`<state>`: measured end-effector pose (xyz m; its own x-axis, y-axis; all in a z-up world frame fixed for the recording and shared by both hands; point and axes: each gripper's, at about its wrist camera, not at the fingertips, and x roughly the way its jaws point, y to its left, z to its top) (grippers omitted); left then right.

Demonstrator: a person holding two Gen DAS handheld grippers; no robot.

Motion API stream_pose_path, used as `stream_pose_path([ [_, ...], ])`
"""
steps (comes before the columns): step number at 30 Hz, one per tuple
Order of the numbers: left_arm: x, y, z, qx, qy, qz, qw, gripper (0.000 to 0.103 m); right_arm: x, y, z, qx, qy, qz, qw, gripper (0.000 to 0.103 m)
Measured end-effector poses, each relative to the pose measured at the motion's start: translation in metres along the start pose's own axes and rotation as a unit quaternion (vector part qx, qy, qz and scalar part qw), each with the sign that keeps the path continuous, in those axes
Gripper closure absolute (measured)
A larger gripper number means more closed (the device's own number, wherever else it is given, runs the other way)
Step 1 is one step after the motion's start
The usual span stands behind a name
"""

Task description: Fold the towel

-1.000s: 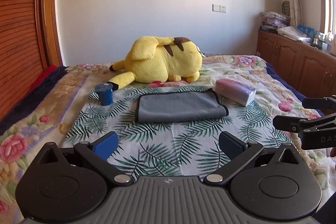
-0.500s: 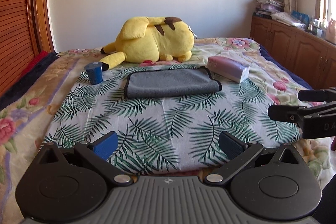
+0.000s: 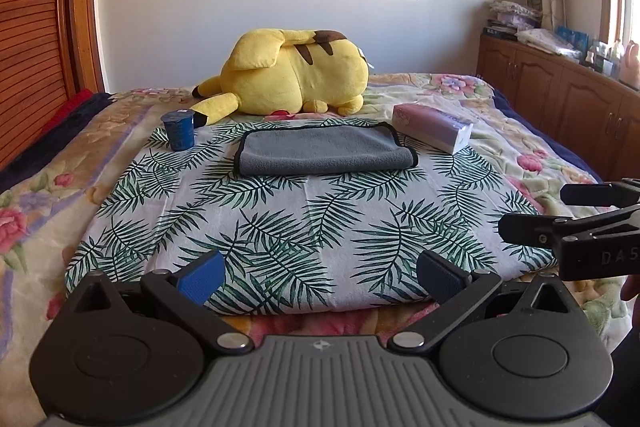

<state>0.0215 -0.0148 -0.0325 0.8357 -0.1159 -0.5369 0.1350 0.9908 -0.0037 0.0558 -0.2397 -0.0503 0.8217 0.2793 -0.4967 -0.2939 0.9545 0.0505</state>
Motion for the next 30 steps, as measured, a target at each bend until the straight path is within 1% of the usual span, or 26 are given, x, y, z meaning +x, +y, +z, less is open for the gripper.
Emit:
stream_pose_path([
  [7,-0.008,-0.002,0.0,0.005,-0.022,0.007,0.9997,0.016,-0.005,-0.001,-0.002,0.0,-0.013,-0.005,1.0,0.0],
  [17,-0.023,0.002,0.004,0.001,-0.067,0.023,0.9975,0.016,-0.019,-0.001,-0.001,-0.003,-0.05,-0.022,0.999,0.0],
  [25,-0.028,0.003,0.005,0.007,-0.085,0.038,0.9957,0.016,-0.022,-0.004,-0.001,0.003,-0.068,-0.033,0.997,0.0],
  [30,-0.027,0.007,0.005,0.004,-0.085,0.04,0.9955,0.016,-0.023,-0.007,-0.002,0.013,-0.072,-0.037,0.997,0.0],
])
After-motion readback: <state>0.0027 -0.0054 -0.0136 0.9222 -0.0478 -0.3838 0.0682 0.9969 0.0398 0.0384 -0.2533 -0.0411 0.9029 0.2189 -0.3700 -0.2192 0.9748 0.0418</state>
